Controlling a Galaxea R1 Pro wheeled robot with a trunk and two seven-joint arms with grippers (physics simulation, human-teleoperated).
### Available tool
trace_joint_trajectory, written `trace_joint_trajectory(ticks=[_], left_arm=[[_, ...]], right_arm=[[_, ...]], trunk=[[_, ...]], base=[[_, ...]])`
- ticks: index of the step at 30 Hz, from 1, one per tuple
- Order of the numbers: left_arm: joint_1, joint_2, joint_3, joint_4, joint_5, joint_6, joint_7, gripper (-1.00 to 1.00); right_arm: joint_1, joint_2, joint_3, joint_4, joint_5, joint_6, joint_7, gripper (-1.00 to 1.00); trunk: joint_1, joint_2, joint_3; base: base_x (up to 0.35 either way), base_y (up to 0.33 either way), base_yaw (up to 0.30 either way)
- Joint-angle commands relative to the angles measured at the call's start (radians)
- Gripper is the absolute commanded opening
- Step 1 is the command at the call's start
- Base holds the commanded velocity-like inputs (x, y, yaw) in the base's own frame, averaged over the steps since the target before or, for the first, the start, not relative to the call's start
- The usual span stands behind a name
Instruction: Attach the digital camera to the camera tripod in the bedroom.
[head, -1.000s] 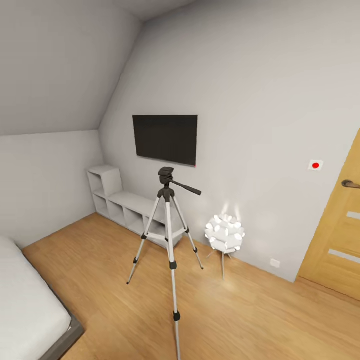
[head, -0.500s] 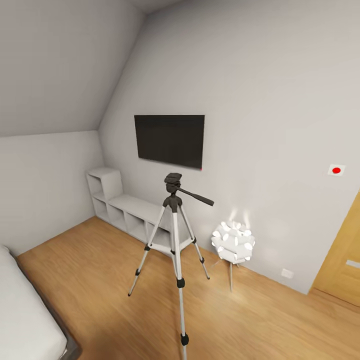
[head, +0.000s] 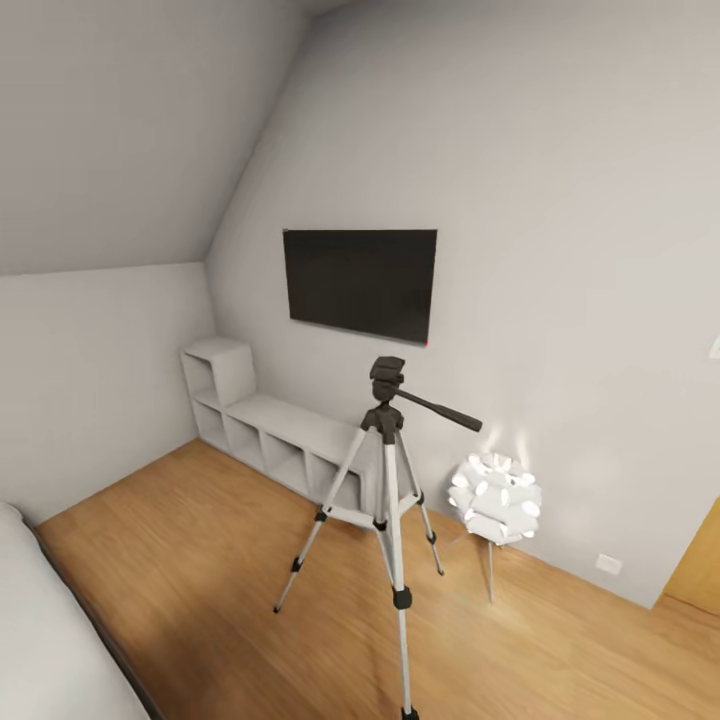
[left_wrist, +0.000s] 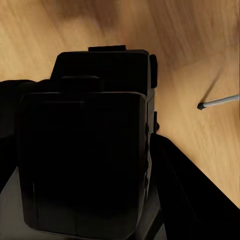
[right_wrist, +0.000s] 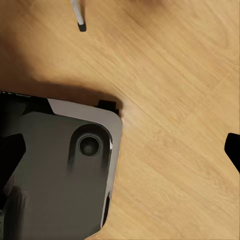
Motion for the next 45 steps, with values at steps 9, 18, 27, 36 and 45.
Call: trace_joint_trajectory(ticks=[9,18,27,36,45], left_arm=[[0.000,-0.001,-0.009,0.000,0.007,-0.002,-0.005,-1.00],[0.000,-0.001,-0.010,-0.002,0.007,-0.003,-0.004,-1.00],[0.000,-0.003,-0.011,0.001,0.008,-0.009,-0.003,-1.00],[0.000,-0.004,-0.012,0.000,0.008,-0.009,-0.002,-1.00],[0.000,-0.006,-0.013,0.000,0.006,-0.010,-0.002,-1.00]], right_arm=[[-0.001,0.004,-0.003,0.003,0.005,-0.007,0.002,1.00],[-0.001,0.008,-0.005,0.003,0.003,-0.001,0.003,1.00],[-0.001,0.007,-0.005,0.003,0.003,-0.001,0.003,1.00],[-0.001,0.006,-0.005,0.003,0.003,0.000,0.003,1.00],[-0.001,0.006,-0.005,0.003,0.003,0.001,0.003,1.00]], trunk=[[0.001,-0.001,0.000],[0.001,-0.001,0.000],[0.001,-0.001,0.000],[0.001,-0.001,0.000],[0.001,-0.001,0.000]], base=[[0.198,0.320,0.000],[0.186,0.324,-0.136],[0.130,0.229,-0.243],[0.012,0.018,-0.246],[0.163,0.001,-0.246]])
